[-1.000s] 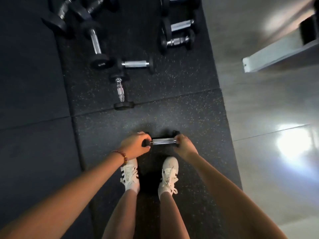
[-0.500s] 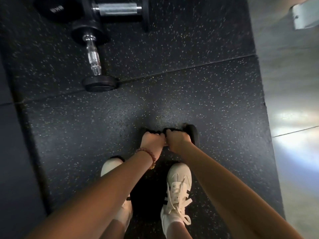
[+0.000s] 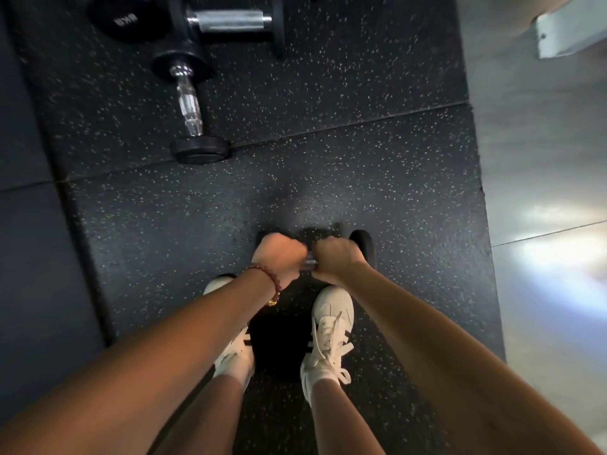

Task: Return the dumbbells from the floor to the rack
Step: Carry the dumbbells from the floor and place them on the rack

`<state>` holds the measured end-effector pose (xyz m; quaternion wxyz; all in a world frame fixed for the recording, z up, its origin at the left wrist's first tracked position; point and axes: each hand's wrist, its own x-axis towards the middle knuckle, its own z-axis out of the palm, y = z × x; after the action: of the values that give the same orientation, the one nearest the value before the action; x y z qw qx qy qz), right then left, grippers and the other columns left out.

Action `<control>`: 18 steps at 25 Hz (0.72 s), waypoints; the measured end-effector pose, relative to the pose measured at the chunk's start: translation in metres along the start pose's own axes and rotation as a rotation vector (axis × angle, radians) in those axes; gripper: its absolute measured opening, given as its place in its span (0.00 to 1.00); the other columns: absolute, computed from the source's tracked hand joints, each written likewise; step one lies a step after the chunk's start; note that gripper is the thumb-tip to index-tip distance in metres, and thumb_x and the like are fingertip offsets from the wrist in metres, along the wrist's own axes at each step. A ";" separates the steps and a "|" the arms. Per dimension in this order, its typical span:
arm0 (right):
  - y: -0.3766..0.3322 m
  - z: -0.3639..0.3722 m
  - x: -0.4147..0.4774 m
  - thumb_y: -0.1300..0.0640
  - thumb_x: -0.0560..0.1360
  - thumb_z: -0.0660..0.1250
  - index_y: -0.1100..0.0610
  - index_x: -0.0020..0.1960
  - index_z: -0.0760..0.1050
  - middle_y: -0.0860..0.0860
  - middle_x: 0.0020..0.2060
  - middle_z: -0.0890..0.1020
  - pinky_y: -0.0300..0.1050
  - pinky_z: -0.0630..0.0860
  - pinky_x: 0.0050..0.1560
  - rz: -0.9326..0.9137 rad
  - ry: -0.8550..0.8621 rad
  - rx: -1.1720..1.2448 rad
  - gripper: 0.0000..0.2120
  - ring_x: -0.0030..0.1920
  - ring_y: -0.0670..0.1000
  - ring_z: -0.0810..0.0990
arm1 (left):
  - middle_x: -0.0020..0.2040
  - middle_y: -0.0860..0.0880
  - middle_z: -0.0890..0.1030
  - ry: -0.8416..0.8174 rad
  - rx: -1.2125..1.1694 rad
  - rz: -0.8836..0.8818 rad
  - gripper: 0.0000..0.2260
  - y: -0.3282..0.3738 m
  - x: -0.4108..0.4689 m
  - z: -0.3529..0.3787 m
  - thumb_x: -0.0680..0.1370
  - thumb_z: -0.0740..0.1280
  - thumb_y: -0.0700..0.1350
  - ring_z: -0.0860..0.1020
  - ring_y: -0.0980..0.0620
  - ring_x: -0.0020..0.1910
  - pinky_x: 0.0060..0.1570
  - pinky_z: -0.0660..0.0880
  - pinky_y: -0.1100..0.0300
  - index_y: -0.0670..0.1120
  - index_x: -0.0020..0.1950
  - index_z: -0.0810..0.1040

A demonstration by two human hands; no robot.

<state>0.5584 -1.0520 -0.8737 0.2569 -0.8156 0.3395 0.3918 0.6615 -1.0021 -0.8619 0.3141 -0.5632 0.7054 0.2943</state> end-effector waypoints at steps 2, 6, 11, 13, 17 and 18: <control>-0.012 -0.032 -0.037 0.57 0.74 0.62 0.59 0.53 0.77 0.55 0.52 0.82 0.44 0.71 0.44 -0.015 -0.016 0.002 0.10 0.53 0.56 0.81 | 0.46 0.49 0.82 -0.011 -0.003 -0.017 0.07 -0.005 -0.039 -0.034 0.79 0.60 0.44 0.81 0.48 0.44 0.35 0.67 0.57 0.47 0.52 0.76; -0.046 -0.129 -0.145 0.54 0.74 0.62 0.58 0.53 0.76 0.54 0.51 0.82 0.44 0.71 0.43 -0.018 0.004 -0.018 0.11 0.52 0.55 0.81 | 0.48 0.49 0.83 0.043 -0.071 0.000 0.08 -0.020 -0.158 -0.129 0.78 0.59 0.42 0.81 0.47 0.47 0.40 0.69 0.56 0.47 0.51 0.77; -0.088 -0.262 -0.307 0.48 0.72 0.65 0.56 0.56 0.78 0.55 0.52 0.82 0.43 0.72 0.41 0.090 0.092 0.096 0.17 0.52 0.57 0.81 | 0.62 0.52 0.75 0.448 -0.365 -0.030 0.15 -0.060 -0.341 -0.252 0.73 0.68 0.50 0.71 0.51 0.66 0.69 0.57 0.53 0.51 0.59 0.75; -0.102 -0.309 -0.374 0.50 0.72 0.65 0.57 0.53 0.78 0.55 0.47 0.83 0.42 0.69 0.38 0.126 0.163 0.197 0.15 0.48 0.58 0.81 | 0.70 0.49 0.66 0.622 -0.905 -0.143 0.27 -0.065 -0.417 -0.286 0.71 0.72 0.44 0.65 0.50 0.70 0.70 0.59 0.55 0.51 0.68 0.68; -0.126 -0.385 -0.471 0.54 0.70 0.66 0.55 0.37 0.72 0.50 0.31 0.74 0.41 0.64 0.29 0.071 0.257 0.247 0.06 0.37 0.55 0.76 | 0.70 0.57 0.60 0.441 -1.790 -0.047 0.39 -0.061 -0.527 -0.332 0.74 0.67 0.32 0.70 0.55 0.63 0.60 0.75 0.46 0.57 0.76 0.51; -0.133 -0.402 -0.488 0.54 0.69 0.66 0.55 0.33 0.69 0.50 0.29 0.72 0.41 0.63 0.27 0.037 0.280 0.218 0.09 0.35 0.55 0.75 | 0.71 0.59 0.57 0.443 -1.793 0.037 0.41 -0.062 -0.546 -0.339 0.74 0.67 0.32 0.69 0.57 0.64 0.57 0.76 0.45 0.59 0.76 0.50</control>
<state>0.6197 -1.0698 -0.2307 0.2868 -0.8231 0.4275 0.2398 0.7768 -0.9418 -0.2292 -0.3863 -0.6277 0.2666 0.6210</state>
